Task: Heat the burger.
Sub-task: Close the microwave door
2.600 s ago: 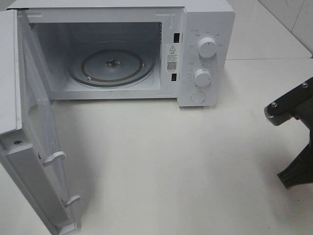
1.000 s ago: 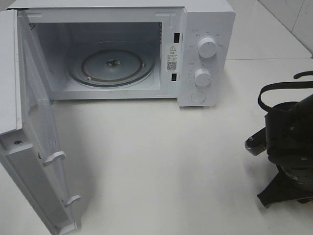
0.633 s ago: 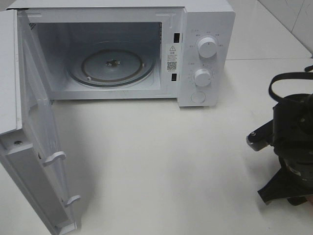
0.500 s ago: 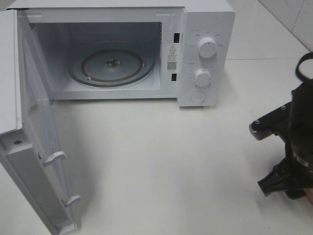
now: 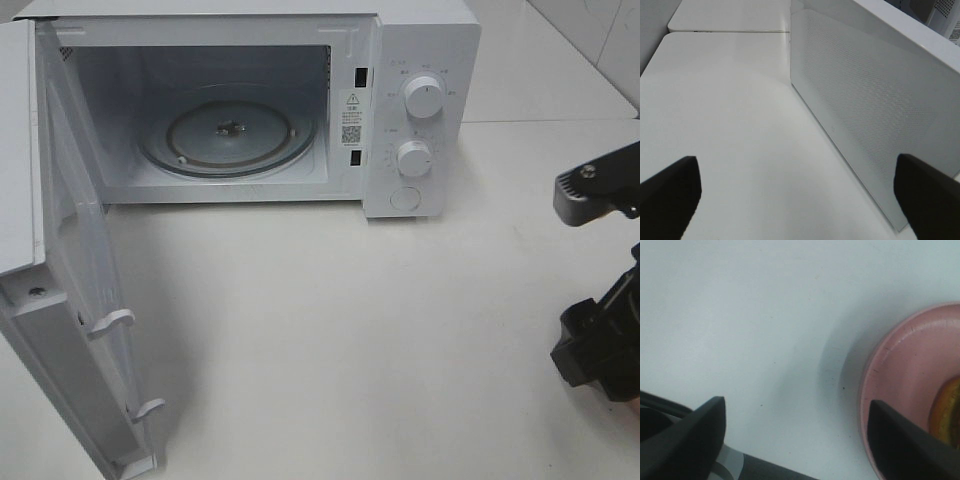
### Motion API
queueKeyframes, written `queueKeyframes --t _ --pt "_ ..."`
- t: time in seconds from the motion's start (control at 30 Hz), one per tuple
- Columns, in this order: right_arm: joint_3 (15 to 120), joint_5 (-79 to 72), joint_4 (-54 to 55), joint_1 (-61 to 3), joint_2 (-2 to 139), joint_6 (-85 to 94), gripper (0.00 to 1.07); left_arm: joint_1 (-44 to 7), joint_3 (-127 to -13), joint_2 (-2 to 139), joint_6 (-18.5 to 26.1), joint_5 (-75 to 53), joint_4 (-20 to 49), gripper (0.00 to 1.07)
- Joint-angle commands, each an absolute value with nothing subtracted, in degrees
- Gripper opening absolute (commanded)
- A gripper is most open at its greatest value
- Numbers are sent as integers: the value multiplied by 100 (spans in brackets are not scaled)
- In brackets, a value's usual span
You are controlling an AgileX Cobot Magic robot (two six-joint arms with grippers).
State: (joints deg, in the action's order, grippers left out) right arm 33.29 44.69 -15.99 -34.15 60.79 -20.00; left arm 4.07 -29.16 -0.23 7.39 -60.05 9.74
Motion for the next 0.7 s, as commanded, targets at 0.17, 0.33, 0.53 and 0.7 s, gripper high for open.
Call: queueKeyframes --t 0.17,0.33,0.53,0.7 --pt "3329 4899 -940 -3398 5042 -1329 78 395 -2893 -138 745 -5953 997 102" --pt "3329 5563 -859 -3398 4148 -1301 76 395 -2893 -138 745 -5953 997 102" --pt "3323 5890 -877 -3398 3718 -1295 76 395 -2893 -138 745 -5953 997 102" --pt "3323 5758 -900 -3386 2727 -1180 76 395 -2893 -138 745 -5953 997 102"
